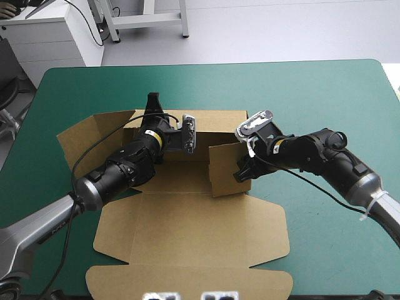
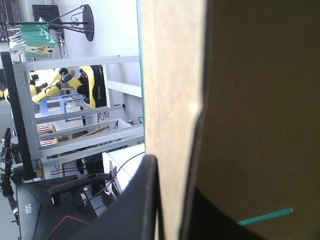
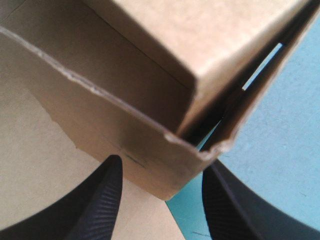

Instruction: Fold the box

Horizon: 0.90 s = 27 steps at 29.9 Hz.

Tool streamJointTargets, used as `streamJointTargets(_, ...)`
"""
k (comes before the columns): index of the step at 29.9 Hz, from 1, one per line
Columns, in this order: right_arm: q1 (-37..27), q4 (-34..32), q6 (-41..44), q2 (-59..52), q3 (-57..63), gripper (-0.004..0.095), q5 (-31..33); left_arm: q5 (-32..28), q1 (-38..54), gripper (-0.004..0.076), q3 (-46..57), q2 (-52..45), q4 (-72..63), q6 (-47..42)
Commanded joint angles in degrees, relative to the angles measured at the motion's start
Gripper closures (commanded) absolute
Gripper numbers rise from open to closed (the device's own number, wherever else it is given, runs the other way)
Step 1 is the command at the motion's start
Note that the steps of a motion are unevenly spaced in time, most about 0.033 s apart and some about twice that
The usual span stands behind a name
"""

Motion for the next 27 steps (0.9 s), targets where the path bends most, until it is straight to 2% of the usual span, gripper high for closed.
streamJointTargets(1, 0.1, -0.1, 2.4, -1.9, -1.6, 0.0436, -4.7, 0.6, -0.1, 0.0732, -1.6, -1.8, -1.1, -0.5)
streamJointTargets(10, 0.1, -4.1, 6.7, 3.8, -1.5, 0.0438, -7.3, 2.0, -0.1, 0.0732, -5.0, -1.8, -7.2, -0.6)
streamJointTargets(19, 0.1, -4.5, 7.4, 4.8, -1.5, 0.047, -19.2, 5.0, -0.1, 0.0732, -6.3, -0.6, -6.8, -0.2)
streamJointTargets(27, 0.1, -6.2, 7.3, 6.1, -1.5, 0.0497, -20.4, 3.8, -0.1, 0.0732, -6.3, 0.6, -6.8, -0.3)
